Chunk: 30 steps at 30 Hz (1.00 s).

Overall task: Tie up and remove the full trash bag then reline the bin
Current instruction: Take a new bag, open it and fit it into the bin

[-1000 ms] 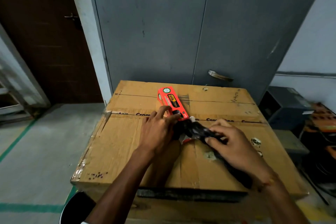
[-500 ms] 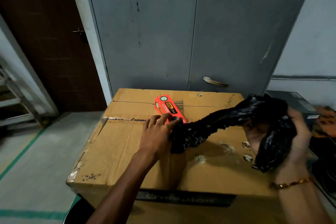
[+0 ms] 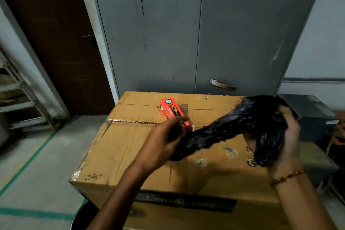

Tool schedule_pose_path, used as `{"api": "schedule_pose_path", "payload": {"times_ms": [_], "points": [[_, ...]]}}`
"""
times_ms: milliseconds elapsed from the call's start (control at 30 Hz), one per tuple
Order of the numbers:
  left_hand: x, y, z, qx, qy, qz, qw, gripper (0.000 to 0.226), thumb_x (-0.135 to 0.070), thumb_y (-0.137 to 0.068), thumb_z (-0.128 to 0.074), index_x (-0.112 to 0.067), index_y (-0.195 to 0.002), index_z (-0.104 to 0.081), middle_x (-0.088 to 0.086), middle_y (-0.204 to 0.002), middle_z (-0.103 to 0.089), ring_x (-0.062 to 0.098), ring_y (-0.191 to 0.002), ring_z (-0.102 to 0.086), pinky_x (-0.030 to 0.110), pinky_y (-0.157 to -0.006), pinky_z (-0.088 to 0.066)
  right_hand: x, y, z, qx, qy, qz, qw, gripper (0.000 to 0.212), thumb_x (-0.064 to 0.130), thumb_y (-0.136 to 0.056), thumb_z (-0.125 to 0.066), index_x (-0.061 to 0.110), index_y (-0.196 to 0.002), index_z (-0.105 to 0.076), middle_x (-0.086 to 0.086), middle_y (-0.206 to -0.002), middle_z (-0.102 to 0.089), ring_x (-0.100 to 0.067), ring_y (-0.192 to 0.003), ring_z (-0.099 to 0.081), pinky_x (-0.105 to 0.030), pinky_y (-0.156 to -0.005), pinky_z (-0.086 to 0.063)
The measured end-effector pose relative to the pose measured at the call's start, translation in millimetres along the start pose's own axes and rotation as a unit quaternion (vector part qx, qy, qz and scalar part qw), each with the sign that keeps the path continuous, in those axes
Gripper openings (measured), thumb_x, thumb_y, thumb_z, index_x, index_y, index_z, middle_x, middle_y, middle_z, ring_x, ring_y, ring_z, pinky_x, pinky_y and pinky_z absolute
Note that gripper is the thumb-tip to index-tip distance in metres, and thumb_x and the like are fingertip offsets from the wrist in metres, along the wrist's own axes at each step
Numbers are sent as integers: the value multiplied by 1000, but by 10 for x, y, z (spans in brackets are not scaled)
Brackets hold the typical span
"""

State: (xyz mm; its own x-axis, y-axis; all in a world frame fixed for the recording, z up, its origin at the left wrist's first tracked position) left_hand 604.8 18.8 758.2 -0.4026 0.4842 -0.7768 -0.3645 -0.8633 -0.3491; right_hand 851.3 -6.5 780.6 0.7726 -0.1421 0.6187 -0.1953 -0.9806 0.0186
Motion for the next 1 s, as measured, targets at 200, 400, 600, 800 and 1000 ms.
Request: {"api": "schedule_pose_path", "payload": {"times_ms": [200, 400, 600, 800, 1000], "points": [[486, 262, 608, -184, 8, 196, 963, 28, -4, -96, -52, -23, -109, -67, 0, -94, -73, 17, -88, -71, 36, -76, -61, -390, -328, 423, -17, 390, -81, 917, 10, 19, -95, -58, 16, -94, -68, -8, -78, -67, -16, -50, -57, -23, -42, -45], [315, 367, 821, -261, 249, 221, 906, 26, -7, -101, -44, -14, -110, -67, 11, -100, -72, 20, -91, -68, 37, -84, -56, -651, -407, 393, 80, 813, 143, 558, 40, 30, -89, -64, 18, -127, -58, -1, -123, -58, -26, -112, -55, -36, -90, -46], [12, 383, 756, -212, 372, 154, 891, 33, -24, -102, -41, -5, -122, -60, 19, -102, -67, 23, -80, -63, 34, -76, -54, -883, 47, -575, 267, 658, 279, 647, 42, 49, -95, -49, 22, -124, -61, 8, -123, -57, -8, -118, -47, -24, -99, -39], [4, 651, 995, -295, 402, 169, 851, 47, -42, -102, -36, -11, -132, -54, 17, -118, -66, 25, -103, -64, 43, -95, -50, -1571, 143, -916, 439, 601, 86, 662, 15, 35, -93, -58, 23, -101, -64, 6, -98, -69, -7, -94, -62, -38, -83, -53], [291, 1300, 1238, -320, 298, 291, 851, 62, -70, -84, -39, -33, -131, -55, 0, -125, -66, 18, -107, -66, 40, -87, -51, -2013, 269, -1127, 379, 332, -116, 856, 21, 14, -99, -50, 12, -110, -69, 1, -107, -73, -13, -102, -67, -27, -88, -52]]}}
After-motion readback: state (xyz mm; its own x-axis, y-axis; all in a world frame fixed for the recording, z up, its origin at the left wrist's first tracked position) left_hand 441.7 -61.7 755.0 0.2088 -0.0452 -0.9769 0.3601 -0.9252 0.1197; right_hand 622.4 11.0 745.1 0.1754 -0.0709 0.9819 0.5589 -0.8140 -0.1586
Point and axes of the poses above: each hand's wrist, its own y-axis away from the middle knuckle, its own z-axis out of the back of the hand, x = y × z, the point moved 3 cm from there along -y, towards the middle knuckle
